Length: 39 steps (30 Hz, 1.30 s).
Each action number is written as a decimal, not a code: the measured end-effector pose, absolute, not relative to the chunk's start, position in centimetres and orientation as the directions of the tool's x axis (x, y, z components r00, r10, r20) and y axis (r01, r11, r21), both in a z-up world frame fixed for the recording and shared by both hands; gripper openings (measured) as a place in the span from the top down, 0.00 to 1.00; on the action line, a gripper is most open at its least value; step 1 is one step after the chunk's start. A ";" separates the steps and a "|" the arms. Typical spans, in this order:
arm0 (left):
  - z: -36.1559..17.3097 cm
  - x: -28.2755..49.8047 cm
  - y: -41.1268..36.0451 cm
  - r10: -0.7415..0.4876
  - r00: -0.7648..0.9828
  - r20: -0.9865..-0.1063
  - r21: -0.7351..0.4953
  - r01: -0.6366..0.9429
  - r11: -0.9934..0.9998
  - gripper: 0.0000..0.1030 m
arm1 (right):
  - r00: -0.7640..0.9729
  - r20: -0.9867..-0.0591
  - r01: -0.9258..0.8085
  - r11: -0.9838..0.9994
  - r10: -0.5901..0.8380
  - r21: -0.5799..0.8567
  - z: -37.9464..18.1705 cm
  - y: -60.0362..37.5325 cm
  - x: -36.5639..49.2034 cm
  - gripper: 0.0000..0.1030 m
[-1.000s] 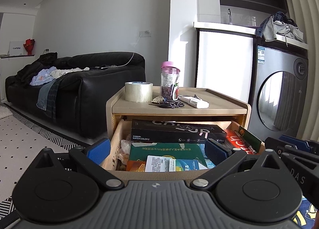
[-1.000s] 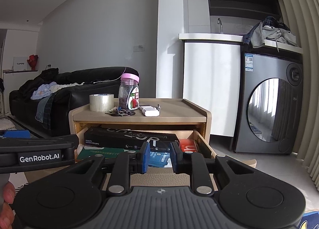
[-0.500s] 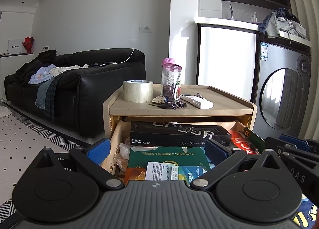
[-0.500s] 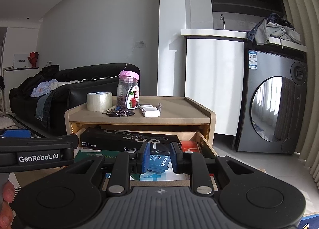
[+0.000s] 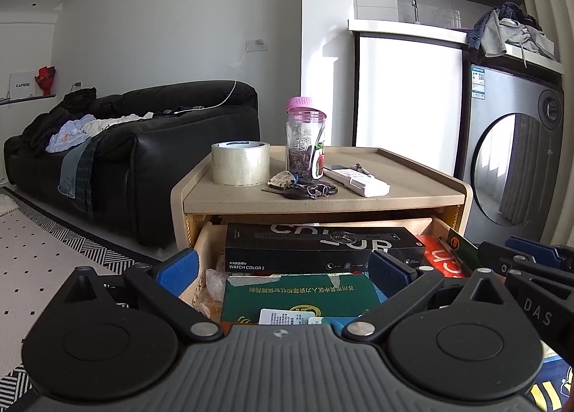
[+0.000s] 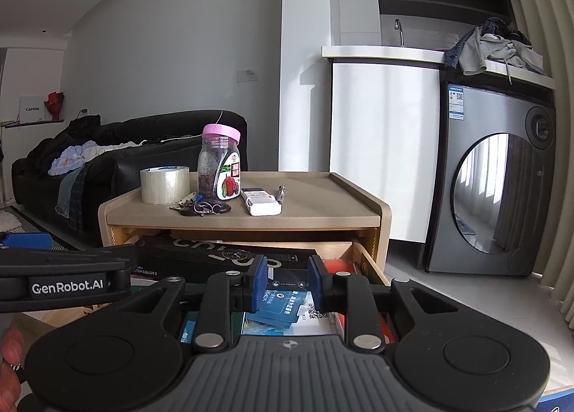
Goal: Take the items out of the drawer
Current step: 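Move the left tool over the open drawer toward the black pen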
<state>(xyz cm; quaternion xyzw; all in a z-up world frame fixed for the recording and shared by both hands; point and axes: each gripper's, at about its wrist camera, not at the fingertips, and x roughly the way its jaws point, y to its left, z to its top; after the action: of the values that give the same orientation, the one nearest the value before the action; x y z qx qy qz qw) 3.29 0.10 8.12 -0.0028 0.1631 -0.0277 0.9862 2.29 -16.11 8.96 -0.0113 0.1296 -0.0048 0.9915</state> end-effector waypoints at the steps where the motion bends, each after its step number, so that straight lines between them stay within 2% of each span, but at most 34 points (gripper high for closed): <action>1: 8.1 3.5 0.1 -0.056 0.944 -0.324 -0.014 0.055 0.998 0.00 | 0.966 -0.260 0.008 1.000 -0.014 -0.022 8.9 -16.2 2.5 0.72; 10: 7.4 5.3 -0.6 -0.065 0.931 -0.358 0.017 0.077 0.997 0.00 | 0.960 -0.277 0.031 0.999 -0.034 -0.017 8.3 -17.0 3.6 0.64; 18: 7.8 6.8 -1.4 -0.094 0.921 -0.377 0.007 0.104 0.995 0.00 | 0.957 -0.285 0.053 0.998 -0.056 -0.018 8.2 -17.8 4.7 0.63; 23: 8.3 7.9 -2.1 -0.104 0.913 -0.394 0.024 0.123 0.992 0.00 | 0.958 -0.282 0.058 0.998 -0.058 -0.009 8.2 -18.2 5.1 0.57; 35: 11.3 11.3 -3.9 -0.229 0.859 -0.457 -0.003 0.256 0.967 0.00 | 0.961 -0.270 0.067 0.998 -0.062 0.011 8.7 -19.4 5.1 0.56; 39: 11.1 11.6 -5.2 -0.249 0.857 -0.451 0.015 0.286 0.958 0.00 | 0.961 -0.266 0.077 0.997 -0.072 0.011 8.8 -19.9 5.1 0.56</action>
<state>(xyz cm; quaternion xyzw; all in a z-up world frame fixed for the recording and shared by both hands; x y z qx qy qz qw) 11.64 -5.15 11.09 0.0410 0.2281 -0.1391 0.9628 5.14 -19.88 8.84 0.0109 0.1340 -0.0376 0.9902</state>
